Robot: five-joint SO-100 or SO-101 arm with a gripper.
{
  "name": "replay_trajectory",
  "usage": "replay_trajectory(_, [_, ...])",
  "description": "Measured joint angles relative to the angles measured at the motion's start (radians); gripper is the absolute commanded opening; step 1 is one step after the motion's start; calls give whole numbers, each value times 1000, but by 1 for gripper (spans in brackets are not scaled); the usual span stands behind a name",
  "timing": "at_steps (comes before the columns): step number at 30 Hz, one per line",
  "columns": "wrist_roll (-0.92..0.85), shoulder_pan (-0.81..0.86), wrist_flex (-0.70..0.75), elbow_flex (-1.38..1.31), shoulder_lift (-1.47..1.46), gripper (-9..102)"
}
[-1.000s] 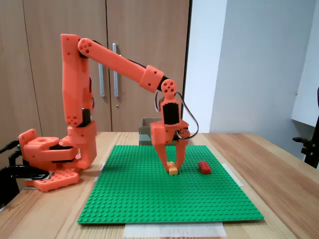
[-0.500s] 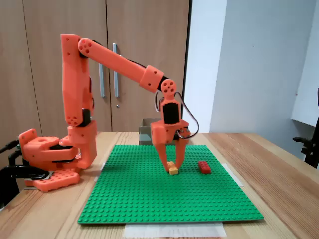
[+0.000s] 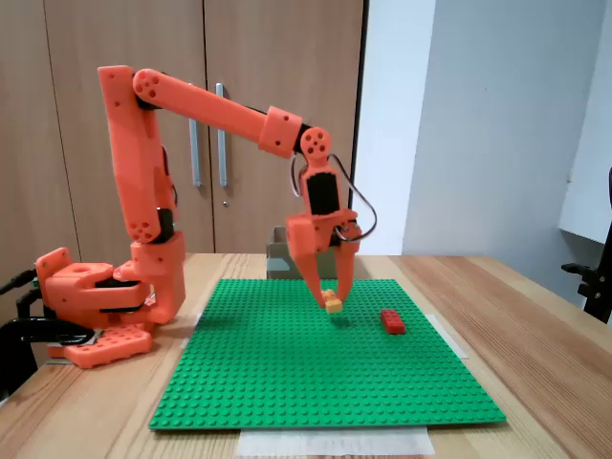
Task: Pick the yellow lego block and put it in the box.
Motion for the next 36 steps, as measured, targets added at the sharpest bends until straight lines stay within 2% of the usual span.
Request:
replay_trajectory(16, [46, -104, 92, 38, 233, -1])
replay_trajectory(25, [86, -225, 123, 35, 348, -1])
replay_trajectory(36, [129, -364, 176, -141, 348, -1])
